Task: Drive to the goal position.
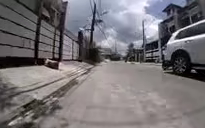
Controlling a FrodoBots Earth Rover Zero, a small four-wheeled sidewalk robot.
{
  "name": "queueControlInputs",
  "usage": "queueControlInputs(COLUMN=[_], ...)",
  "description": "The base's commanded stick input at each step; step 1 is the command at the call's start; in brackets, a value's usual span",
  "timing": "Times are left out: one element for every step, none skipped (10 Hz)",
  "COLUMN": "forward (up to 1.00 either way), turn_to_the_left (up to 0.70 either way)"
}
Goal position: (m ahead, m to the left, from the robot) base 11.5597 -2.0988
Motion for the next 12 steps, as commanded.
queueControlInputs(forward=[1.0,1.0,1.0,1.0,1.0,1.0,1.0,1.0,1.0,1.0,1.0,1.0], turn_to_the_left=[-0.03,-0.08,-0.16,-0.3,-0.03,0.0,0.0,0.0,0.0,0.0,0.0,0.0])
